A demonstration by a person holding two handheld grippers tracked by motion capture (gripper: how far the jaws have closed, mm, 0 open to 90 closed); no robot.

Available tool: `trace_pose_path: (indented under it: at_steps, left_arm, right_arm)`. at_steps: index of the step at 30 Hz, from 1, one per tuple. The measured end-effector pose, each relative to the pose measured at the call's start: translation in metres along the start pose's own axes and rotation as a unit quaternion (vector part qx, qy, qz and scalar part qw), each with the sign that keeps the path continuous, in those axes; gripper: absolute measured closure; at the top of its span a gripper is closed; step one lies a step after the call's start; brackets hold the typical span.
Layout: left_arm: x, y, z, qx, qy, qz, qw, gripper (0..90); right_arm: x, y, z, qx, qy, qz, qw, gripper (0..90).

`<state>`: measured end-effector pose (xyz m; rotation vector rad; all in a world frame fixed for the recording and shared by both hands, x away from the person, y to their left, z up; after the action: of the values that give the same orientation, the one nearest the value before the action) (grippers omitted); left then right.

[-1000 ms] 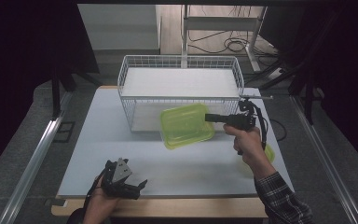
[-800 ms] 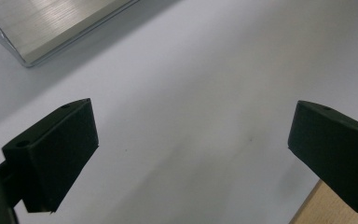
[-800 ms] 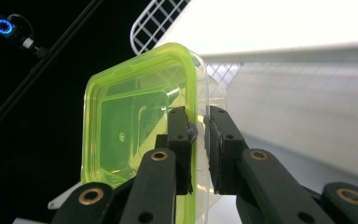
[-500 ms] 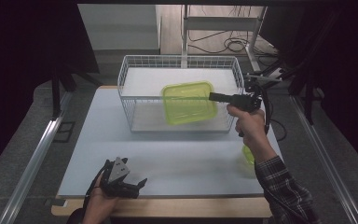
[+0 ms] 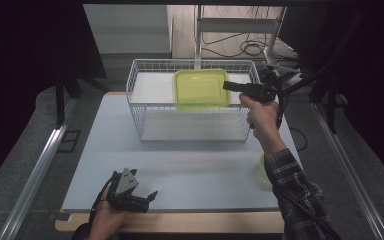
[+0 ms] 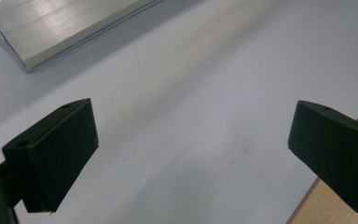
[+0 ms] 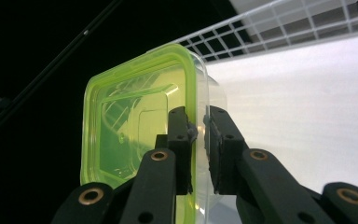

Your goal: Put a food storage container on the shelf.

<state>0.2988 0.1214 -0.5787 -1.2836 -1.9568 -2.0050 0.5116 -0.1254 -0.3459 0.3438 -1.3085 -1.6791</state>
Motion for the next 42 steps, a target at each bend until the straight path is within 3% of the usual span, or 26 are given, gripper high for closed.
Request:
trace_pose_path:
  at_steps: [11, 18, 22, 26, 42]
  left_arm:
    - [0.0, -0.001, 0.001, -0.001, 0.001, 0.002, 1.0, 1.2]
    - [0.0, -0.001, 0.001, -0.002, 0.001, 0.004, 1.0, 1.2]
    - [-0.002, -0.002, 0.0, -0.007, 0.002, 0.01, 0.9999, 1.3]
    - [-0.003, -0.003, 0.0, -0.009, 0.002, 0.014, 0.9999, 1.2]
    - [-0.004, -0.005, -0.002, -0.015, 0.001, 0.021, 0.9997, 1.2]
  right_arm:
    - [-0.021, 0.007, -0.018, -0.013, -0.036, 0.0, 0.9993, 79.8]
    - [-0.031, 0.006, -0.025, -0.024, -0.043, -0.006, 0.9988, 79.5]
    - [-0.033, 0.007, -0.024, -0.009, -0.052, 0.007, 0.9986, 77.7]
    - [-0.041, 0.005, -0.026, 0.028, -0.081, 0.042, 0.9954, 70.7]
    - [-0.05, 0.005, -0.035, 0.064, -0.116, 0.053, 0.9897, 58.4]
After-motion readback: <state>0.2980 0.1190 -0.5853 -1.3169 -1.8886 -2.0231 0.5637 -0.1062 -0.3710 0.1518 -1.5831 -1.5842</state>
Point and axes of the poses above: each handheld gripper's, and its own axes: x roughly backward along the jaws, y roughly out of its top, z roughly to its left, the point moved 10 cm from there along -x, roughly forward along the jaws, and after that the axes turned 15 degrees about x, right-handed, at the moved point
